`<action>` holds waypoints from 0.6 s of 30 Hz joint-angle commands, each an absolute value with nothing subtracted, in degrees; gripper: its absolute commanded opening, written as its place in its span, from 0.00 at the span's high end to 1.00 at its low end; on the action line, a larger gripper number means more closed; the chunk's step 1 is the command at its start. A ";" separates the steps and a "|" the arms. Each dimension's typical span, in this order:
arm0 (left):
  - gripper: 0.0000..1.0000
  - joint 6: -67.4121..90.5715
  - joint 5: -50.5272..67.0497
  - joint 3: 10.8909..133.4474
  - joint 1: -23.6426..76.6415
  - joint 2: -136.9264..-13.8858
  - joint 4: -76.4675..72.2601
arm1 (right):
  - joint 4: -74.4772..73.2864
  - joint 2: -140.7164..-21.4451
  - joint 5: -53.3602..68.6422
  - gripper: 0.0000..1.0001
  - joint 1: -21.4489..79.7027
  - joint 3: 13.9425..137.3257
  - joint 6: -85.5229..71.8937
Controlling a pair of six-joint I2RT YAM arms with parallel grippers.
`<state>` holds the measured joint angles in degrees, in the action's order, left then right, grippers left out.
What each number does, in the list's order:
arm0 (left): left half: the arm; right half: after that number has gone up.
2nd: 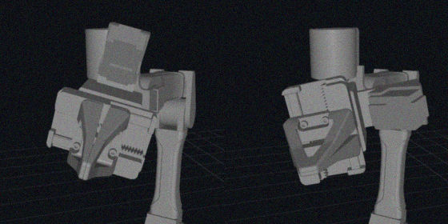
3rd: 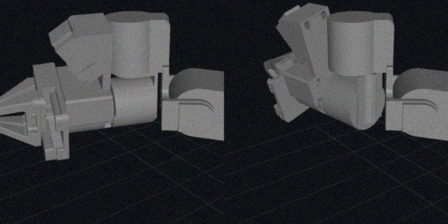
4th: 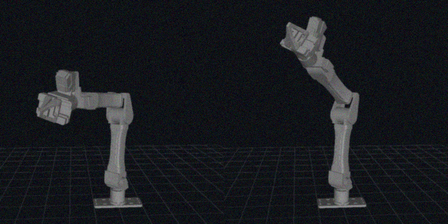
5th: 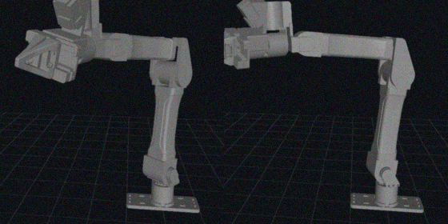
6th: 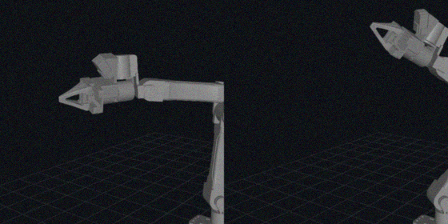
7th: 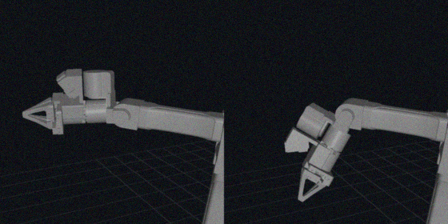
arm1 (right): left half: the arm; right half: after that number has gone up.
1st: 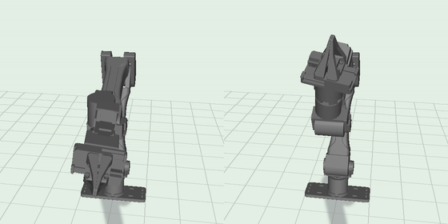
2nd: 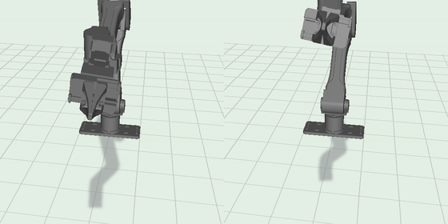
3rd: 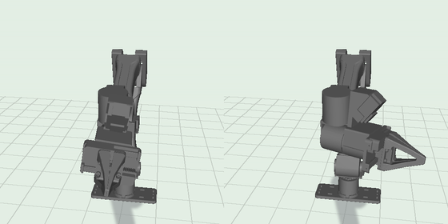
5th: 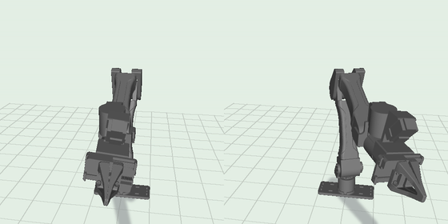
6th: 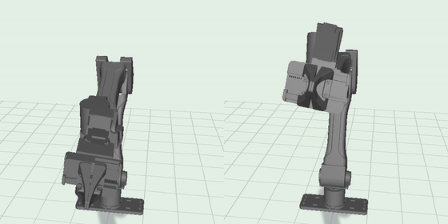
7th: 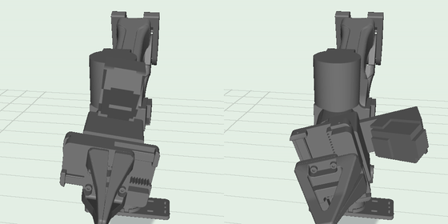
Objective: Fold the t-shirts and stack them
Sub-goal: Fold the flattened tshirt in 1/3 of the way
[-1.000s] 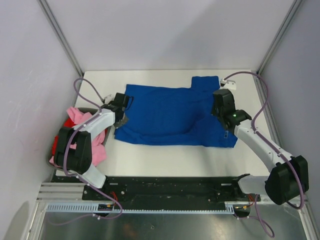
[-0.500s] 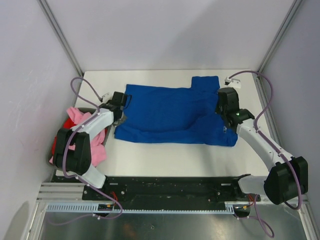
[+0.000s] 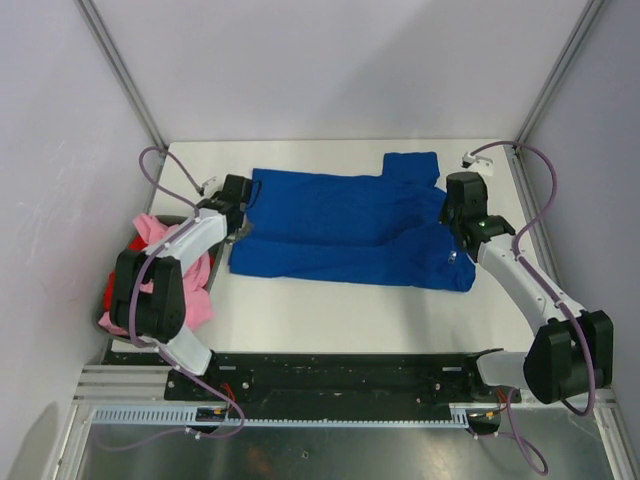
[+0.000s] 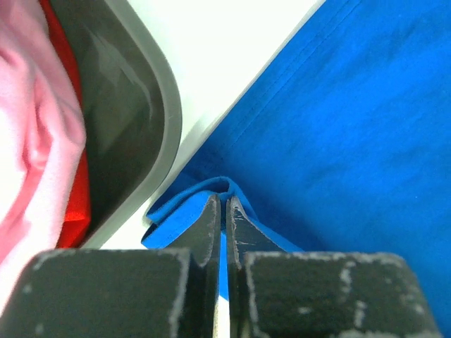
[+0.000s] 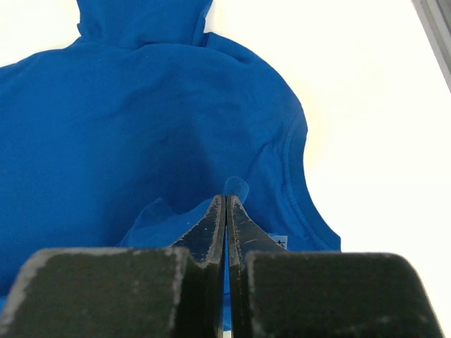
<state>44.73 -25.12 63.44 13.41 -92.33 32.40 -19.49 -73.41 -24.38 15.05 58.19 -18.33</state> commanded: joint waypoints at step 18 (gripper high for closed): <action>0.94 41.49 -26.72 70.14 11.85 -100.16 31.66 | -9.89 -80.17 -21.05 1.00 13.21 58.54 -18.76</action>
